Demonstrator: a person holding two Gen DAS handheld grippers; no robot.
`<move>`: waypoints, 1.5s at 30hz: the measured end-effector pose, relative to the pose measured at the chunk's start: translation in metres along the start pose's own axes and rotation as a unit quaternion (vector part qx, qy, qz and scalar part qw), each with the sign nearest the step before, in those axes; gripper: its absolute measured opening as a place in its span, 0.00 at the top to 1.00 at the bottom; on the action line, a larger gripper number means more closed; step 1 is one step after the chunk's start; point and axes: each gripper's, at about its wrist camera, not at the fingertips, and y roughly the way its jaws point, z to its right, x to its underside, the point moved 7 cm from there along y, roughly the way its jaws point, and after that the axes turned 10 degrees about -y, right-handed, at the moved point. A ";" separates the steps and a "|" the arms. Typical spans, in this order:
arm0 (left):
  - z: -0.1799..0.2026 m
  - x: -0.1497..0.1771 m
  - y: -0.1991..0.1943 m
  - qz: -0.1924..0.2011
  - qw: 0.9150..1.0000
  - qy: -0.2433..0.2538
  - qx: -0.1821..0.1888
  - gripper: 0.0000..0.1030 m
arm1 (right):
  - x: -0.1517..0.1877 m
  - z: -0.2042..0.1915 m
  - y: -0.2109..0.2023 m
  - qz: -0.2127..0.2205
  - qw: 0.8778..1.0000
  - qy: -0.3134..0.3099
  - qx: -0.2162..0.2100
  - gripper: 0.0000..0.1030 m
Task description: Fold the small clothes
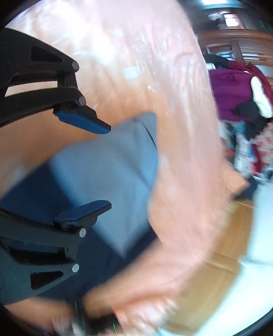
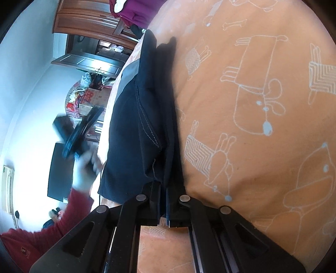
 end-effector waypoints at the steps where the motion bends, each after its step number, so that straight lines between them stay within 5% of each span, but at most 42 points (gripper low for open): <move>1: -0.009 0.005 0.029 -0.040 0.999 0.009 -0.028 0.23 | 0.002 0.001 -0.001 0.000 1.000 0.000 0.000 1.00; 3: -0.017 -0.002 0.049 -0.065 0.998 -0.017 -0.011 0.26 | 0.002 0.001 -0.003 0.001 1.000 -0.001 -0.004 1.00; 4: -0.015 -0.015 0.043 -0.052 0.998 -0.027 -0.003 0.39 | 0.002 0.002 -0.003 0.001 1.000 -0.002 -0.004 1.00; 5: -0.014 -0.026 0.035 -0.034 0.999 -0.037 0.019 0.41 | 0.003 0.003 -0.004 0.002 1.000 -0.004 -0.006 1.00; 7: -0.007 -0.058 0.014 0.029 0.997 -0.049 0.058 0.33 | 0.003 0.001 -0.004 0.006 1.000 -0.007 -0.009 1.00; 9: -0.009 -0.071 0.029 0.032 0.999 -0.034 0.008 0.30 | 0.004 0.002 -0.004 0.009 1.000 -0.008 -0.012 1.00; 10: -0.014 -0.067 0.054 -0.005 0.999 -0.019 -0.046 0.28 | 0.004 0.001 -0.004 0.009 1.000 -0.008 -0.012 1.00; 12: -0.018 -0.042 0.092 -0.075 0.993 0.006 -0.090 0.17 | 0.005 0.000 -0.005 0.010 1.000 -0.008 -0.011 1.00; 15: -0.015 -0.039 0.062 -0.051 0.997 -0.033 -0.050 0.30 | 0.005 0.000 -0.005 0.011 1.000 -0.007 -0.014 1.00; 20: 0.025 0.009 -0.060 0.025 0.998 -0.047 0.029 0.25 | 0.006 -0.005 -0.008 0.011 1.000 -0.020 -0.003 1.00; 24: 0.078 0.087 -0.118 0.000 0.997 -0.006 0.083 0.18 | 0.008 -0.038 -0.030 -0.004 0.997 -0.066 0.048 0.66; 27: 0.098 0.123 -0.124 -0.021 0.992 -0.022 0.121 0.18 | 0.004 -0.070 -0.064 0.001 0.986 -0.135 0.098 0.65; 31: 0.083 0.142 -0.094 -0.048 0.992 -0.057 0.101 0.17 | -0.054 -0.111 -0.073 0.050 0.975 -0.198 0.085 0.68; 33: 0.080 0.148 -0.089 -0.052 0.991 -0.072 0.098 0.17 | -0.096 -0.120 -0.044 0.049 0.972 -0.220 0.068 0.81; 38: 0.068 0.149 -0.095 -0.040 0.989 -0.105 0.097 0.14 | -0.198 -0.059 0.060 -0.012 0.965 -0.221 0.141 0.89; 40: 0.067 0.151 -0.094 -0.040 0.989 -0.109 0.092 0.10 | -0.212 -0.013 0.082 -0.038 0.966 -0.183 0.181 1.00; 43: 0.068 0.144 -0.095 -0.041 0.990 -0.109 0.076 0.09 | -0.208 0.008 0.082 -0.027 0.979 -0.127 0.158 1.00; 45: 0.067 0.140 -0.103 -0.040 0.991 -0.110 0.057 0.09 | -0.199 -0.018 0.057 0.000 0.979 -0.135 0.152 0.86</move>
